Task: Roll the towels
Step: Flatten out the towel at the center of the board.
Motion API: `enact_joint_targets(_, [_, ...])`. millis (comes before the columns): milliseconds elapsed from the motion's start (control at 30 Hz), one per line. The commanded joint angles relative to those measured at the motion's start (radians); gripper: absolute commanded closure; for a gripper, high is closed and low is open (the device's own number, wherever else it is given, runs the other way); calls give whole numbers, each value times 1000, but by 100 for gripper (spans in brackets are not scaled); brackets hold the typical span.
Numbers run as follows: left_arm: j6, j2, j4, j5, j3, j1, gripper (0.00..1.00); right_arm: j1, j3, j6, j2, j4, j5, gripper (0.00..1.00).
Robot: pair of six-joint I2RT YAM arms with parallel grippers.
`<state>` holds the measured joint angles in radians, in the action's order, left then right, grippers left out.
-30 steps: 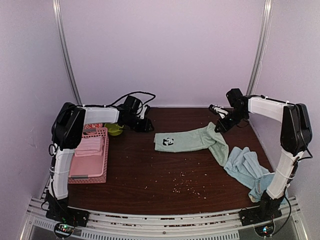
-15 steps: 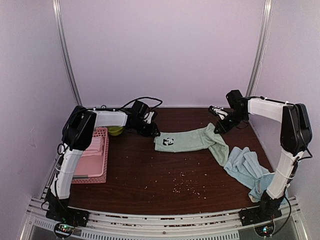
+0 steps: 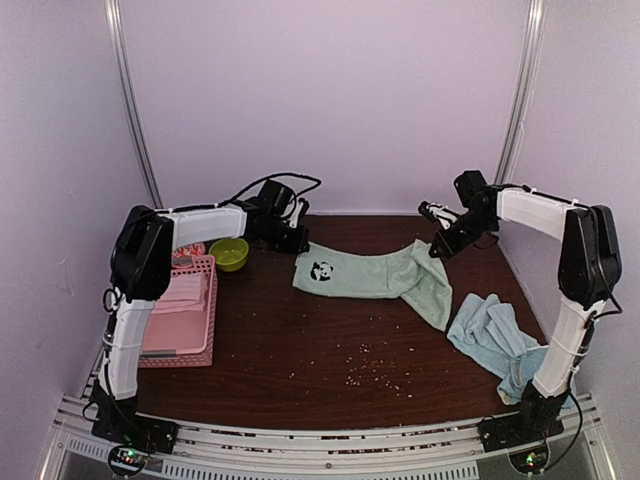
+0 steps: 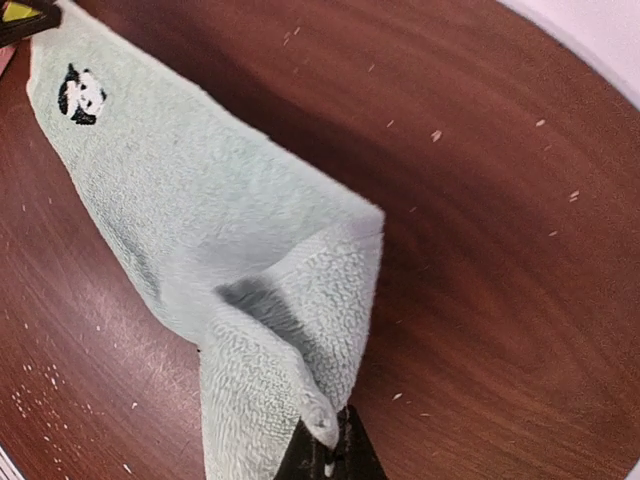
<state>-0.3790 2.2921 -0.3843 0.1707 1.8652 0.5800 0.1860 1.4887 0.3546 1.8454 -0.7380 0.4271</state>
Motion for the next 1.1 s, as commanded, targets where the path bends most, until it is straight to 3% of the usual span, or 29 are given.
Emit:
enact_joint_targets(0, [126,-158,-110,-194,158,-2,100,-56,304,-46,38,-29,1,100])
enact_joint_targets(100, [156,-264,-123,-291,139,-2,100,-78,430,-77,42,-30,39,100])
enact_joint_targets(200, [179,-405,-81,-280,15,-3,100,-83,401,-48,-10,12,116,100])
enact_joint_targets(300, [194,-556,-17,-112,-191,-1,100,-83,221,38,-108,52,195,100])
enact_joint_targets(400, [189,-687,8,68,-440,8,94,-82,-51,232,-236,37,322,98])
enact_joint_targets(533, [268,-855,-70,240,-752,41,71,-43,-373,641,-390,-180,341,68])
enact_joint_targets(600, [301,-930,-120,214,-826,48,64,-12,-451,742,-445,-252,256,57])
enact_joint_targets(667, [307,-996,-136,144,-861,47,59,-1,-467,776,-464,-300,194,53])
enact_joint_targets(800, [254,-994,-126,-6,-833,35,53,-10,-388,628,-410,-238,158,53])
enact_joint_targets(900, [168,-881,-130,-89,-768,27,55,-15,-303,379,-297,-80,51,55])
enact_joint_targets(1067, [21,-695,-141,-175,-669,11,57,-46,-66,116,-30,-53,-64,58])
